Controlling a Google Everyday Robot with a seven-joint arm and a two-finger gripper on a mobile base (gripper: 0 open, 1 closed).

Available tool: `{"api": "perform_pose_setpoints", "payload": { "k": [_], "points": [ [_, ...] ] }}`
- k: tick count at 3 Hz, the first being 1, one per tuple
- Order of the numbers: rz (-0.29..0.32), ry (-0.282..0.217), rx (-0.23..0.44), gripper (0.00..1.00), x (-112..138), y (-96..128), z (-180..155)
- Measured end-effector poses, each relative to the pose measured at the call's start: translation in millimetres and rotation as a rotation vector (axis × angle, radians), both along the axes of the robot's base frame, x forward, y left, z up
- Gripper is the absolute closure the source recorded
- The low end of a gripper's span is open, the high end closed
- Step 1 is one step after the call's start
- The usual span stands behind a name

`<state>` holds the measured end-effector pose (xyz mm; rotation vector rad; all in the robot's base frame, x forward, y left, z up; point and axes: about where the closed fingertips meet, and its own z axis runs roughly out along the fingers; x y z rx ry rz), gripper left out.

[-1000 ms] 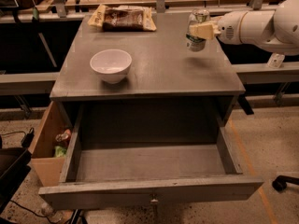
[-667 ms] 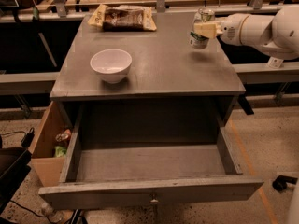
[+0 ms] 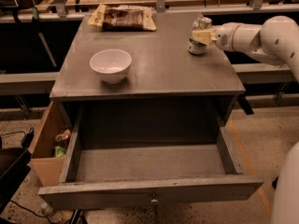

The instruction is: Pick 7up can from top drawer and place on counter

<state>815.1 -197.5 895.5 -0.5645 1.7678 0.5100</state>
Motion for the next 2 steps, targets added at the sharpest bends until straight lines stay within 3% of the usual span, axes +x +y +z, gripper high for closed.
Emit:
{"api": "perform_pose_setpoints", "payload": {
  "k": [1,2],
  "points": [
    [0.003,0.002,0.0,0.84,0.9,2.9,-1.8],
    [0.008,0.004,0.001,0.6,1.6,6.3,-3.2]
  ]
}}
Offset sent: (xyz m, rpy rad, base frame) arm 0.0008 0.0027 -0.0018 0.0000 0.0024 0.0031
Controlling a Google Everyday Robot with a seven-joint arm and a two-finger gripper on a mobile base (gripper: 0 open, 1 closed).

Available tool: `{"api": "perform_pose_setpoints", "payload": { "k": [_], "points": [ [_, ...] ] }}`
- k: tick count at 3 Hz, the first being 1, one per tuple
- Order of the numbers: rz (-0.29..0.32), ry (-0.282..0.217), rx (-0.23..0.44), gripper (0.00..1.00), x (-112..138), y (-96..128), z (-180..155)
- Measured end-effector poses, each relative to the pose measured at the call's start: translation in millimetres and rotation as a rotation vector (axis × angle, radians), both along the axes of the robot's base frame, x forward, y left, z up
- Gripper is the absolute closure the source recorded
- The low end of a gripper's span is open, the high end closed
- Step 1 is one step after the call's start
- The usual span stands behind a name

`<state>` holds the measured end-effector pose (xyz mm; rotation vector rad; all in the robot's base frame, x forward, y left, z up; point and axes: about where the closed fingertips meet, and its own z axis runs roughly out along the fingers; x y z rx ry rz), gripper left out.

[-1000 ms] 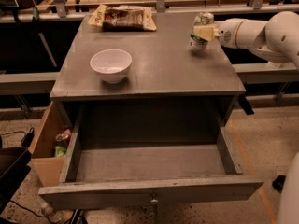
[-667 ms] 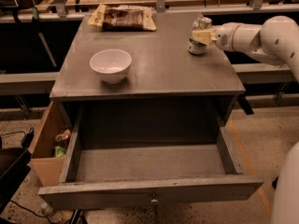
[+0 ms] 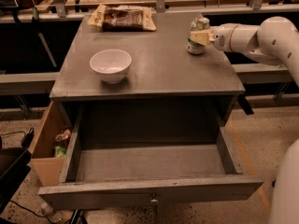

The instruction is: Pick 7up can from top drawer and place on counter

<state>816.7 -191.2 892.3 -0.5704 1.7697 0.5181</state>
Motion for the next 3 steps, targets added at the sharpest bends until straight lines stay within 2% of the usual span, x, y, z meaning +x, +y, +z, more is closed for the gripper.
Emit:
{"api": "perform_pose_setpoints", "payload": {
  "k": [2,3],
  "points": [
    [0.008,0.003,0.002,0.14,1.3,6.2,-2.5],
    [0.012,0.005,0.003,0.0,2.0,9.4,-3.8]
  ]
}}
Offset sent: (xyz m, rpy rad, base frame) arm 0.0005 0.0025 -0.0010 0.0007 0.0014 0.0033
